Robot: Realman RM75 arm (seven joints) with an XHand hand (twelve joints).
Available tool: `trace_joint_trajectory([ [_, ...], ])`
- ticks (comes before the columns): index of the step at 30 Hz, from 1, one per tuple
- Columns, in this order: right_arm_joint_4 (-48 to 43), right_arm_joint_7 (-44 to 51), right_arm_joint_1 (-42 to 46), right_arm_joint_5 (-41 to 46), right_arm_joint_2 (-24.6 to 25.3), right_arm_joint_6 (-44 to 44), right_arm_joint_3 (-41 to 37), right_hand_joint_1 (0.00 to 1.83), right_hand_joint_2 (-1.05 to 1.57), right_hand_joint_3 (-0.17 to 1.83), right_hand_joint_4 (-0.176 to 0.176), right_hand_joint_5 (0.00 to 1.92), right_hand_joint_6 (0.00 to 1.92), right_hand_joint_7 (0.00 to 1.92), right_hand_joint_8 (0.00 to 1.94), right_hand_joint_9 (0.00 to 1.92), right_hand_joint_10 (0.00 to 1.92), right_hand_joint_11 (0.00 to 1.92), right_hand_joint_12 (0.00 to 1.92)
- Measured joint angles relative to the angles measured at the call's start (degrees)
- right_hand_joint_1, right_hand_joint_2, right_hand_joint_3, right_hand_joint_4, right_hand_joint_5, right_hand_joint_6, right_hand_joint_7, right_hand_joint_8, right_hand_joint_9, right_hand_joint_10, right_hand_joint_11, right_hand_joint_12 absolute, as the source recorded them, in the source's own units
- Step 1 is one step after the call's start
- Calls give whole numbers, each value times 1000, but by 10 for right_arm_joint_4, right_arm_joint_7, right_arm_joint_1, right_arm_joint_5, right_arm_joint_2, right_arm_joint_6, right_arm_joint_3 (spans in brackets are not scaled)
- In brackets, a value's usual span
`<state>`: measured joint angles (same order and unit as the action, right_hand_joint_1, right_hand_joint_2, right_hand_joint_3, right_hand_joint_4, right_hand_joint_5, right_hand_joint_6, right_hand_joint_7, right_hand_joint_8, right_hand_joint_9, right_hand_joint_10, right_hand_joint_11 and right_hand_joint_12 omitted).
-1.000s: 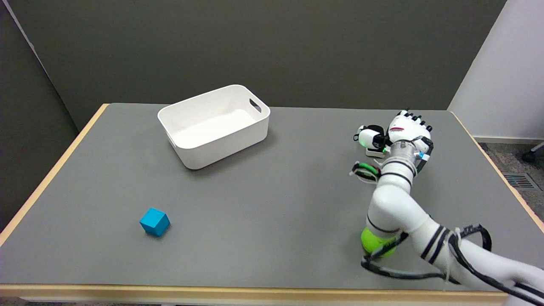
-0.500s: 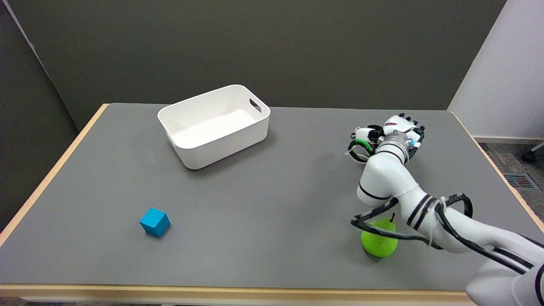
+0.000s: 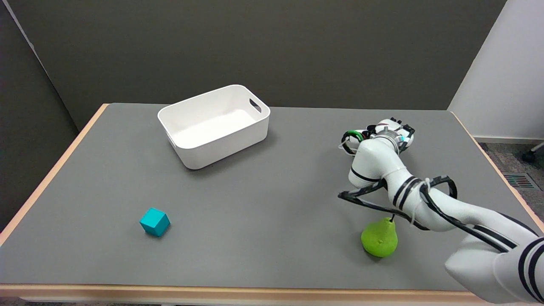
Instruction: Pick up the blackboard eraser.
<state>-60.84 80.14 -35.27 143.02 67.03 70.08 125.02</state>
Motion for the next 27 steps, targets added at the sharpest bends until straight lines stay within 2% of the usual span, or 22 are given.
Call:
trace_joint_trajectory([
  [6, 38, 5, -23, 13, 11, -15, 7, 460, 699, 765, -176, 161, 481, 286, 617, 176, 989, 403, 1697],
  [11, 63, 7, -37, 20, 18, -26, 11, 546, 720, 774, -176, 169, 513, 391, 730, 304, 1111, 485, 1756],
  [13, 71, 7, -41, 22, 20, -29, 12, 617, 726, 831, -176, 188, 568, 477, 825, 404, 1233, 556, 1794],
  [17, 82, 8, -46, 24, 22, -35, 14, 703, 785, 812, -176, 261, 672, 599, 977, 559, 1326, 629, 1824],
  [21, 91, 7, -48, 24, 24, -40, 16, 768, 816, 844, -176, 339, 877, 681, 1082, 638, 1377, 730, 1917],
  [27, 97, 7, -48, 22, 24, -46, 17, 855, 805, 891, -176, 398, 997, 737, 1144, 685, 1417, 719, 1921],
])
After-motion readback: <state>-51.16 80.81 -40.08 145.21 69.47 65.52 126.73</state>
